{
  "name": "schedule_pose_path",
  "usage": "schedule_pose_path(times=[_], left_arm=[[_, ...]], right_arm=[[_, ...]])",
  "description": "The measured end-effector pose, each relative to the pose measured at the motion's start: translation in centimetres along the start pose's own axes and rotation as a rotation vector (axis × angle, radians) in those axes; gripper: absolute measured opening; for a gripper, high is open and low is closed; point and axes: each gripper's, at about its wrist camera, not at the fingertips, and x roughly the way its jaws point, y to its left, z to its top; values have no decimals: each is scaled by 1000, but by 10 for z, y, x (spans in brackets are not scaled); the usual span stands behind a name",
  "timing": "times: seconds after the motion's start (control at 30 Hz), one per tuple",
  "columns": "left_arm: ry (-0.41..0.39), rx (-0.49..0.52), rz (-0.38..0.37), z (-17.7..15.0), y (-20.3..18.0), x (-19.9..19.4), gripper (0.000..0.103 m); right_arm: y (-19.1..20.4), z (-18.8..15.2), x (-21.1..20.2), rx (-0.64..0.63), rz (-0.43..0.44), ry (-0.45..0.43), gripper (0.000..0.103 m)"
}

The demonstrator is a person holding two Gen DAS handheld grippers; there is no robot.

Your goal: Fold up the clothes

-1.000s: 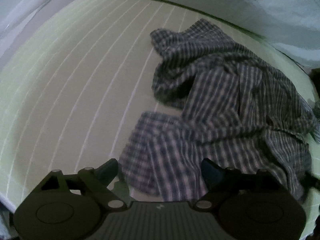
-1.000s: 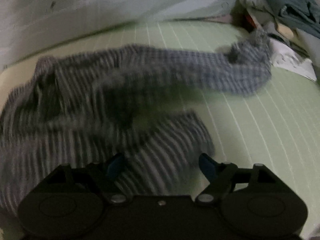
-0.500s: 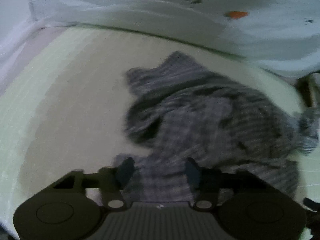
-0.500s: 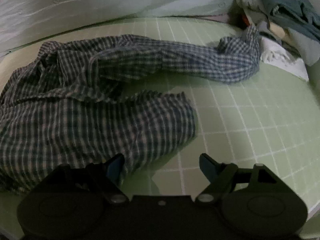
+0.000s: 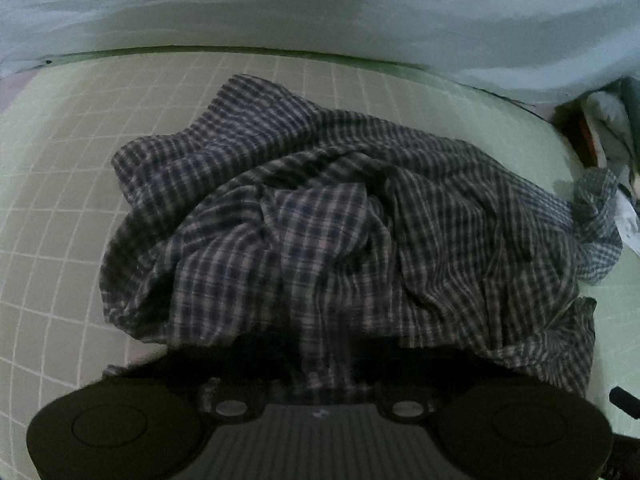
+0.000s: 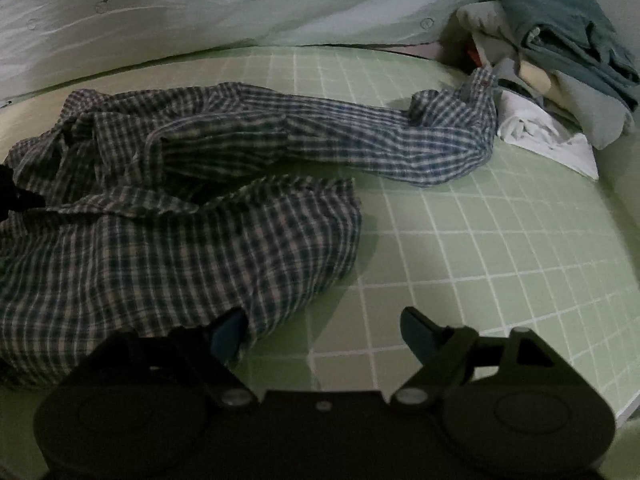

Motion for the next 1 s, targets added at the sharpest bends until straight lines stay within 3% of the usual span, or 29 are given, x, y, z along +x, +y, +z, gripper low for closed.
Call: schedule_pose_path(times=[0.1, 0.27, 0.47, 0.63, 0.77, 0.83, 0.87, 1.0], left_arm=[[-20, -24, -42, -1, 14, -13, 1], [-106, -43, -42, 4, 47, -57, 0], [-243, -157, 29, 19, 114, -115, 0], [-369, -193, 195, 42, 179, -161, 1], [-372, -310, 331, 40, 225, -164, 1], [-335, -359, 370, 30, 237, -159, 3], [-314, -373, 354, 24, 240, -156, 5], [-244, -385, 261, -7, 227, -145, 36]], right_arm=[[5, 0, 4, 17, -9, 14, 85], [18, 3, 19, 24, -21, 69, 85], [32, 3, 24, 43, -41, 90, 85], [40, 1, 23, 65, -60, 93, 85], [43, 3, 18, 90, -53, 64, 87], [44, 6, 13, 101, -43, 33, 87], [45, 7, 10, 107, -38, 17, 87], [47, 13, 0, 129, -18, -45, 87]])
